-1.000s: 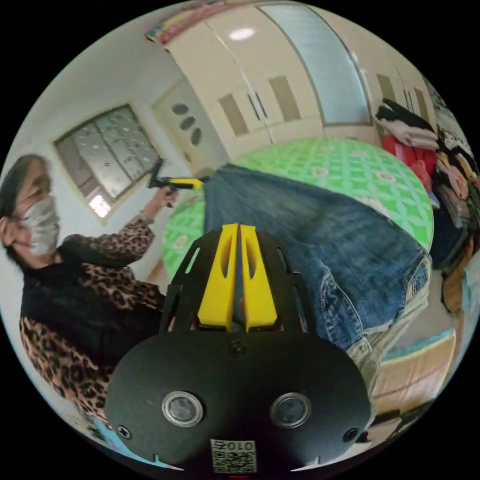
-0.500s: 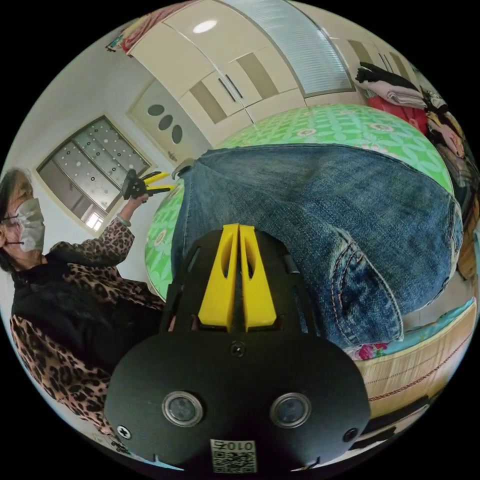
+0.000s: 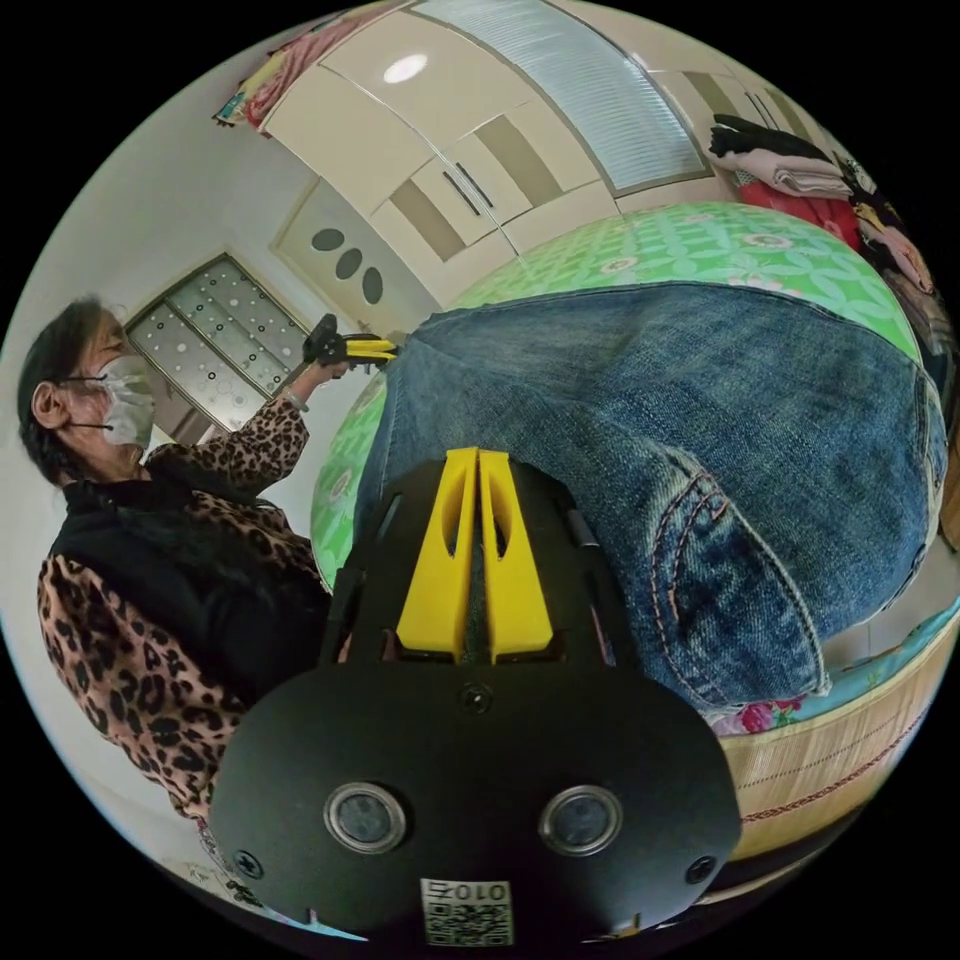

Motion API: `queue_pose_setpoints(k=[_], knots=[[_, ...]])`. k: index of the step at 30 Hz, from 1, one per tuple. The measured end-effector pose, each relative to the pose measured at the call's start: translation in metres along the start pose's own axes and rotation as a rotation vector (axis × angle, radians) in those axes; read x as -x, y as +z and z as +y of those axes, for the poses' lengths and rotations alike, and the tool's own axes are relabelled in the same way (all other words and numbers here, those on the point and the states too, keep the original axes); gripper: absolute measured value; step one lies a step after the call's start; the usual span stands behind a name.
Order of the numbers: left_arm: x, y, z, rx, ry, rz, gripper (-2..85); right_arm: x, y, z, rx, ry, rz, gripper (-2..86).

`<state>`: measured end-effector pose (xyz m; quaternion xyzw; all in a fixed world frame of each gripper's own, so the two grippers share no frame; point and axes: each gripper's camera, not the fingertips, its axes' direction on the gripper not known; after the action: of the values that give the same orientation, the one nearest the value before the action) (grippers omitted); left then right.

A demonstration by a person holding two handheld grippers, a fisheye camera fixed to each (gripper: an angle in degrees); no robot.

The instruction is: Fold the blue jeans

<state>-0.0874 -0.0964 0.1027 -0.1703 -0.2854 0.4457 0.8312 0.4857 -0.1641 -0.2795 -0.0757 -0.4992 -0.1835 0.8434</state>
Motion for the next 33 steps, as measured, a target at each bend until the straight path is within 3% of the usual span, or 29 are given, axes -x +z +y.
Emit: queue_pose_setpoints(k=[4,8,17,20,27,33], knots=[[0.020,0.013,-0.025,0.038,0.094,0.079,7.8,-0.006,0.001,0.003,0.006,0.012,-0.034,2.4],[0.040,0.010,-0.030,0.028,0.058,0.052,8.7,-0.011,0.003,0.009,-0.004,0.019,-0.068,2.4],[0.063,0.038,-0.020,0.057,0.042,0.297,4.2,-0.019,0.012,0.015,-0.023,0.035,-0.157,2.4],[0.067,0.034,-0.006,0.058,-0.012,0.230,1.1,-0.017,0.018,0.016,-0.025,0.041,-0.155,2.3],[0.063,-0.064,0.123,-0.105,-0.180,0.186,-0.2,-0.004,0.031,0.021,-0.083,0.043,-0.123,2.4],[-0.016,-0.075,0.288,-0.181,-0.362,0.372,-0.3,0.011,0.049,0.020,-0.098,0.034,-0.108,3.5]])
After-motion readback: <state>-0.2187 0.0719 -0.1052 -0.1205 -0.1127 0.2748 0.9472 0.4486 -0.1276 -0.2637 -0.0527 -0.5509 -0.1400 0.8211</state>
